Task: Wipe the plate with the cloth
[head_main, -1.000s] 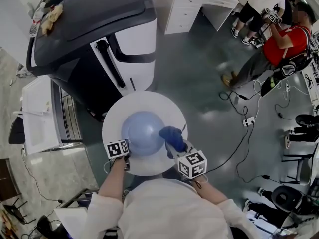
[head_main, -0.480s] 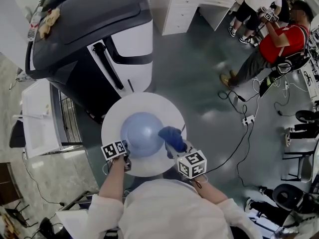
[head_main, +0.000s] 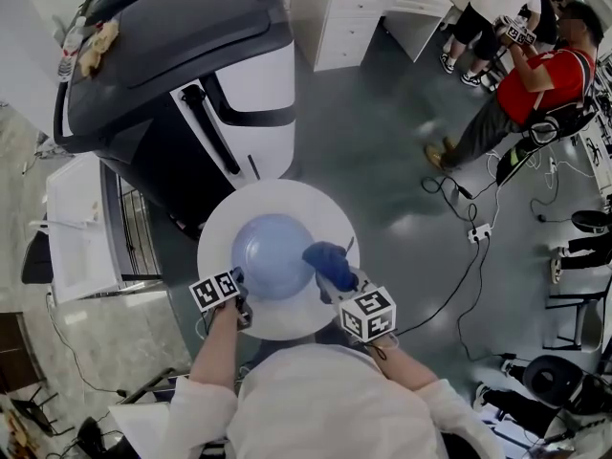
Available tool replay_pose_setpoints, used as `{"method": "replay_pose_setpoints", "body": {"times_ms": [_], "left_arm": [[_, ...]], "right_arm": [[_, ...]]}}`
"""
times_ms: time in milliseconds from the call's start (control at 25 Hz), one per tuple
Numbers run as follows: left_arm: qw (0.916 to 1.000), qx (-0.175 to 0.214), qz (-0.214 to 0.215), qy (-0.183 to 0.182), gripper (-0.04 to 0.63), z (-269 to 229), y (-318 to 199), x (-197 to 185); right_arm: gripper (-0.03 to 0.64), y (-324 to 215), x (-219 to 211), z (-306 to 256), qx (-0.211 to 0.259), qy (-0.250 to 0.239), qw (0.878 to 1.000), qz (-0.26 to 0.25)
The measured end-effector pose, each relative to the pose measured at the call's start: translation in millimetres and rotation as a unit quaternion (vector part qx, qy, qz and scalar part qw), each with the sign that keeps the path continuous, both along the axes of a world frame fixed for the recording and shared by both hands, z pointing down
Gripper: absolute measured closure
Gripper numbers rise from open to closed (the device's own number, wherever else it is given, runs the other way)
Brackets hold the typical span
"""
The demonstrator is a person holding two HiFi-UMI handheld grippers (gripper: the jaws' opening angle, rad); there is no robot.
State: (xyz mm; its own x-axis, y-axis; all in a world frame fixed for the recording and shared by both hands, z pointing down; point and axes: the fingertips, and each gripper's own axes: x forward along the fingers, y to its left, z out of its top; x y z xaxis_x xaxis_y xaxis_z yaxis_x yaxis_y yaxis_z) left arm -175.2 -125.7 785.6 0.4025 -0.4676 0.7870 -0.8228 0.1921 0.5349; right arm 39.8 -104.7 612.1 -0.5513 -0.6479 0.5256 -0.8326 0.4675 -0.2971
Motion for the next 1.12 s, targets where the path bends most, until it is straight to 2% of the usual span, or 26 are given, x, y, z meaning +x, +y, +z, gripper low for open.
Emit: {"method": "replay_pose_setpoints", "body": {"times_ms": [400,680,1120], "left_arm": [[0.9976,0.065,-0.016,0.020,0.554,-50,-15,2],[0.9929,0.112,-0.023,0.034,0.554,-95,-20,8],[0.9813,0.190,-0.026,0.020,0.552,-170,-15,5]], "right_arm": [[0.531,-20,-6,-18,0.025,-0.006,1.000,-0.011],[0.531,-35,-7,-34,0.049,-0.010,0.999,-0.016],[0.531,-59,-22,-71,0.097,-0.029,0.994,-0.034]]}}
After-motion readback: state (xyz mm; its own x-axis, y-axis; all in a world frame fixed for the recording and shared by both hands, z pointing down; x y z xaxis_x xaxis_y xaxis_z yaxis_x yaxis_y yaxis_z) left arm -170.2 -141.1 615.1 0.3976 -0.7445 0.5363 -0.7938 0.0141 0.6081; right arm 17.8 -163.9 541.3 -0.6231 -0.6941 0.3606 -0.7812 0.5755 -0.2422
